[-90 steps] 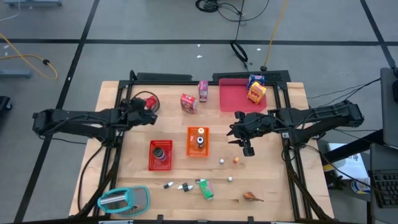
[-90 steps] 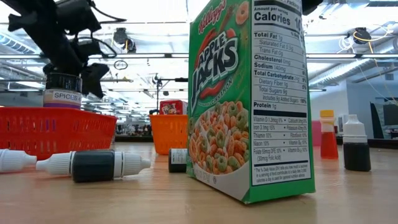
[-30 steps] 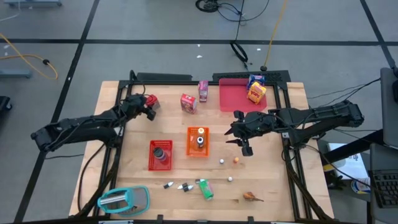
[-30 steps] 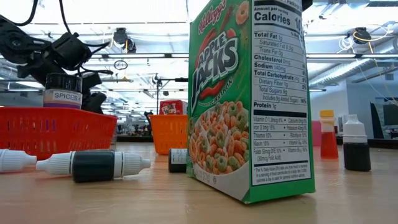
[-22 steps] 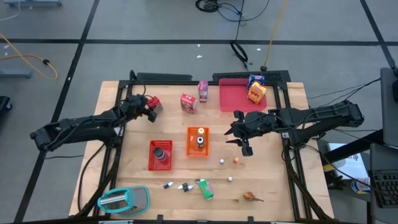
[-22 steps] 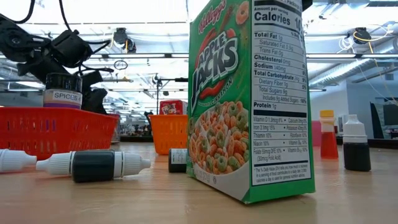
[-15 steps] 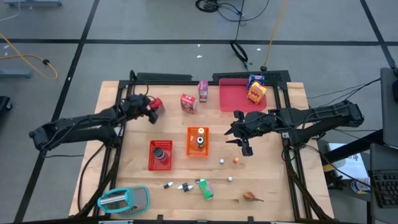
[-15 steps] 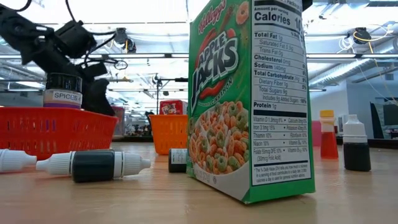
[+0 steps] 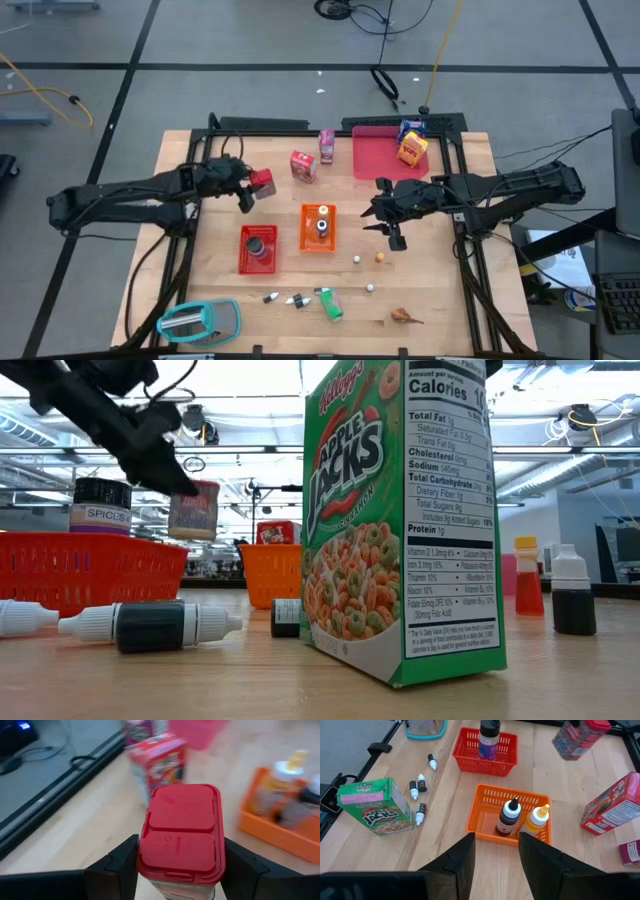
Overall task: Pick & Place Kitchen Items
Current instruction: Put the red seasoning can into the red bin
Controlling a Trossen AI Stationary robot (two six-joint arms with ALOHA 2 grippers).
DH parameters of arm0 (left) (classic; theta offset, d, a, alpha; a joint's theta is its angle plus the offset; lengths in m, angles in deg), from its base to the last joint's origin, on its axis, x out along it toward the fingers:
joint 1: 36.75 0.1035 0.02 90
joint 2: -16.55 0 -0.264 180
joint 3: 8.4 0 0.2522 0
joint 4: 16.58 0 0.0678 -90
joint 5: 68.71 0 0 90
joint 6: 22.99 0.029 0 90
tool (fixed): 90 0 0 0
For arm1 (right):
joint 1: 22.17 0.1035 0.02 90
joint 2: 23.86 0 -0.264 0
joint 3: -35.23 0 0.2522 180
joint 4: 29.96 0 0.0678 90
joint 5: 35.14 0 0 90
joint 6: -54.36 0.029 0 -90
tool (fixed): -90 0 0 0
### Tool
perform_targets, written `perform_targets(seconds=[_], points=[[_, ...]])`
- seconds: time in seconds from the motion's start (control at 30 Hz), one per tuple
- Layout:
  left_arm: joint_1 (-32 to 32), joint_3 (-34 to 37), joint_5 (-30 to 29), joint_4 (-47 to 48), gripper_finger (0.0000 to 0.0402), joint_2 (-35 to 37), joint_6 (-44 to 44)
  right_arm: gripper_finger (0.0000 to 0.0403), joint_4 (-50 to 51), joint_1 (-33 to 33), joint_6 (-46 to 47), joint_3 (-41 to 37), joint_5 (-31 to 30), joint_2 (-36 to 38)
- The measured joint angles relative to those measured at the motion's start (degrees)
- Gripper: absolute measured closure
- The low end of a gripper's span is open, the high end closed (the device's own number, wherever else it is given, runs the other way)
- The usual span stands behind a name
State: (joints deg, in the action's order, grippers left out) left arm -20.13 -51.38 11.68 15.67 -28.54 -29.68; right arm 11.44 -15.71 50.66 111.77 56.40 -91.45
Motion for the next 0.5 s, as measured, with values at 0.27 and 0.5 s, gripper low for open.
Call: perform_targets(seconds=[0.27,0.5], points=[[-10.47,-1.24,0.66,2.99,0.0195,2.94,-2.86,0.0261,0.00,0.00,0.00,0.00,0.00,0.00],[-18.37,-1.24,0.28,2.71,0.0195,3.66,-6.25,0.0261,-0.02,0.00,0.00,0.00,0.00,0.00]])
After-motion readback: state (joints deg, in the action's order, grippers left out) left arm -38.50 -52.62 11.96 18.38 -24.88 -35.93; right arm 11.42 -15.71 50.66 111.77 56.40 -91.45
